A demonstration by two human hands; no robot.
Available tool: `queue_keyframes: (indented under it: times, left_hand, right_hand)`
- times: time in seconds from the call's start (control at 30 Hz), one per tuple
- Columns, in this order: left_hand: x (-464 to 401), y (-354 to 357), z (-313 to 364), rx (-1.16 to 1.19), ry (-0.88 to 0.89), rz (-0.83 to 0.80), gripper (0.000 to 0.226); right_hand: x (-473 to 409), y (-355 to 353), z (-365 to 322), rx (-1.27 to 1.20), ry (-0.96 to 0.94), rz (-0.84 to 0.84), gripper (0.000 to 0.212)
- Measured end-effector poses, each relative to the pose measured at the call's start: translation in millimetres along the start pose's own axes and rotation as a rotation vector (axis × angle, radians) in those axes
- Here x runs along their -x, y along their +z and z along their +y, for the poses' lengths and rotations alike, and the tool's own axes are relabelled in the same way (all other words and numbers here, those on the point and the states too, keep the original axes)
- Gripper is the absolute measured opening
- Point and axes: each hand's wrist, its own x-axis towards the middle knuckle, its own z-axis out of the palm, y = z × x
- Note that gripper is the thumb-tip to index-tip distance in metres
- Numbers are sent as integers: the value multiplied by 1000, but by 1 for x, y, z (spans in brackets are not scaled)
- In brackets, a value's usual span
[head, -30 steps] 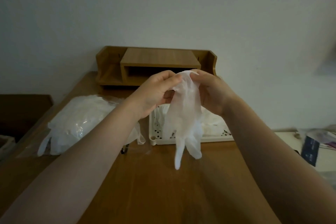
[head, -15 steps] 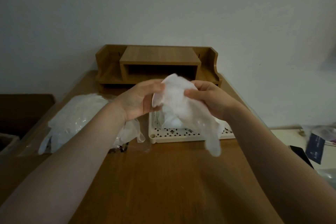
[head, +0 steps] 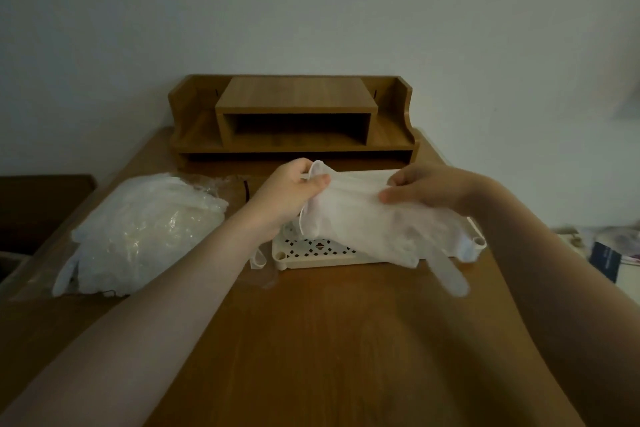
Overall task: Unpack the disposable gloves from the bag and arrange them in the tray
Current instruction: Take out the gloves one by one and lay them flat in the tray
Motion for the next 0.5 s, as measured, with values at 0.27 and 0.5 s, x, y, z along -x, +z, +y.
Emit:
queue_keyframes:
  times: [0.27, 0.5]
  left_hand:
    - [-34, 13, -22, -255, -87, 53, 10]
    - [-56, 26, -29, -564, -50, 113, 14]
  right_hand:
    - [-41, -15, 47, 229, 145, 246, 17]
    - [-78, -8, 64, 259, 111, 409, 15]
